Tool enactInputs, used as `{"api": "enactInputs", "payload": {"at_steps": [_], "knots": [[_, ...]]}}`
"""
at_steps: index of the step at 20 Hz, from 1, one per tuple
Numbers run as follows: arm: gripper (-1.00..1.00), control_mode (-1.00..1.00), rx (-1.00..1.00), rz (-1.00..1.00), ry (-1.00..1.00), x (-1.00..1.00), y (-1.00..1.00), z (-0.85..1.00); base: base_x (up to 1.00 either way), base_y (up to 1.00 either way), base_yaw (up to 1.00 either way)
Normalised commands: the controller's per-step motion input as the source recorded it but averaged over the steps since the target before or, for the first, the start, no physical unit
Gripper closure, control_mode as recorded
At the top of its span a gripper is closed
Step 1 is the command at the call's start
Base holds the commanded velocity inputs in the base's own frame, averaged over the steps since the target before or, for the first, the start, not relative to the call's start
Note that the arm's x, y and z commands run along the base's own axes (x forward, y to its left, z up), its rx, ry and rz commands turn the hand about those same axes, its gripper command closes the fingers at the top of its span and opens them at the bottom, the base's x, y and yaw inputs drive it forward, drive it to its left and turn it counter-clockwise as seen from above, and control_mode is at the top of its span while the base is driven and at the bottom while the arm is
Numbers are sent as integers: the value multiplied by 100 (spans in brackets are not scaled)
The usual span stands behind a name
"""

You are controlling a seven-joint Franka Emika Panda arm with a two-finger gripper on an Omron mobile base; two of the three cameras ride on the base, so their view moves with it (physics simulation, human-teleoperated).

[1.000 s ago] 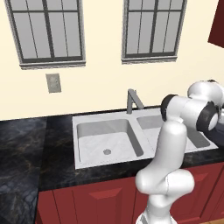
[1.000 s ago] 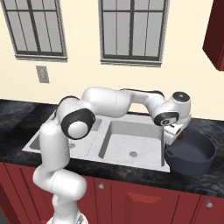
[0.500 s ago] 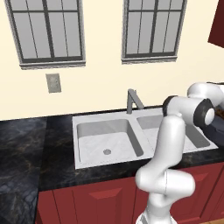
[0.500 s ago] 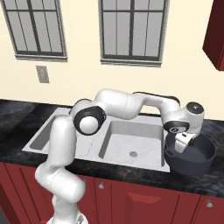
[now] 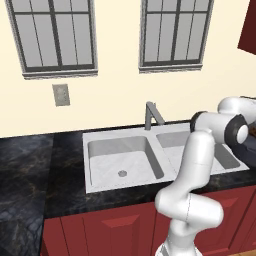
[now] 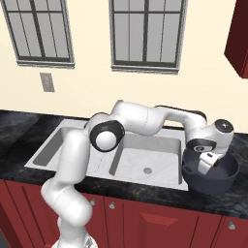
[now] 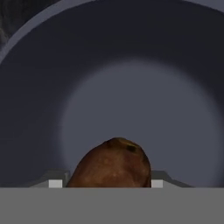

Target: Dump the sweet potato from the pot into the sink. Then turn on the water and wash the sweet potato. Then turn off the water and put the sweet potato back in the pot.

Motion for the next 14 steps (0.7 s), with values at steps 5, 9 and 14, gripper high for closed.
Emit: {"api": "enactInputs", "payload": {"at_steps": [5,9,14], "knots": [[-100,-100,-1,-3,0,0,0,-18,0,0,0],[-100,-100,0,-4,0,0,0,-7,0,0,0],[-100,-100,0,-3,-2,0,0,0,0,0,0]]}}
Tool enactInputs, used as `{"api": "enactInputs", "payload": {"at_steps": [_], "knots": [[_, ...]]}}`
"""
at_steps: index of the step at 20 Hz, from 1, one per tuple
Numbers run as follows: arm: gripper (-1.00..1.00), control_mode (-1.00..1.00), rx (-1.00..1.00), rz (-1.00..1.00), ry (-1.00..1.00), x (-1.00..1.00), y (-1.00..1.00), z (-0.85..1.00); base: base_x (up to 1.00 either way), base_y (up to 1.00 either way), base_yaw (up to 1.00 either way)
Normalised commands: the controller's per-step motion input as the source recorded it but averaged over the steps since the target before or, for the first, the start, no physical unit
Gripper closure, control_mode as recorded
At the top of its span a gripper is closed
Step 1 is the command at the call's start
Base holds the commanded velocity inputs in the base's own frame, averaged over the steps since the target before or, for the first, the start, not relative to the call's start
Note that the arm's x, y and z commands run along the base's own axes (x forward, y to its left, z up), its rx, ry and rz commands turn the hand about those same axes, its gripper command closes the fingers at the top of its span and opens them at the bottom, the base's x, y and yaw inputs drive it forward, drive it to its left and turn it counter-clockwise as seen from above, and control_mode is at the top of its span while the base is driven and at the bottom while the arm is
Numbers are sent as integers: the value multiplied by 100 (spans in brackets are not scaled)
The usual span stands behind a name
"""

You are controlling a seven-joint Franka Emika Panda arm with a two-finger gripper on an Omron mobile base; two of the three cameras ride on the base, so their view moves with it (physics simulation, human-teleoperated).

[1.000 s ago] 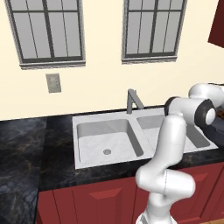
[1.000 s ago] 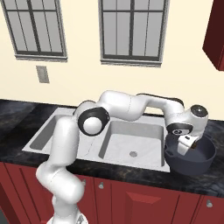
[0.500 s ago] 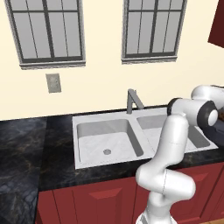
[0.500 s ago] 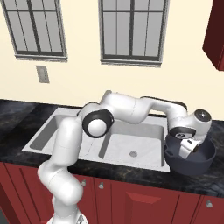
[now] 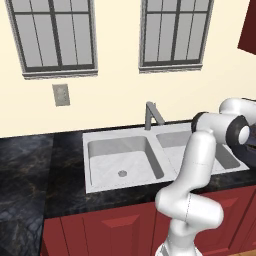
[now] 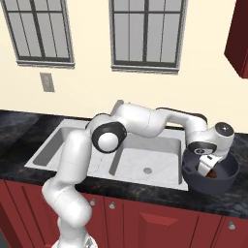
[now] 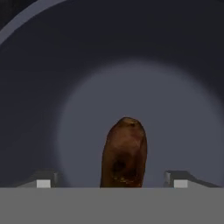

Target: Dump the sweet potato from the pot into the sink. Then turn on the water and wash the sweet potato. Then turn off the water and put the sweet potato back in the pot.

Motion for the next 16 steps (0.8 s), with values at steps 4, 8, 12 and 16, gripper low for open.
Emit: {"api": "enactInputs", "payload": {"at_steps": [4,8,12,16], "knots": [[-100,-100,0,-1,-4,0,0,11,0,0,0],[-100,-100,0,0,-11,-7,0,58,0,0,0],[-100,-100,0,0,-25,-25,0,88,0,0,0],[-100,-100,-1,0,-29,-42,4,79,0,0,0]]}}
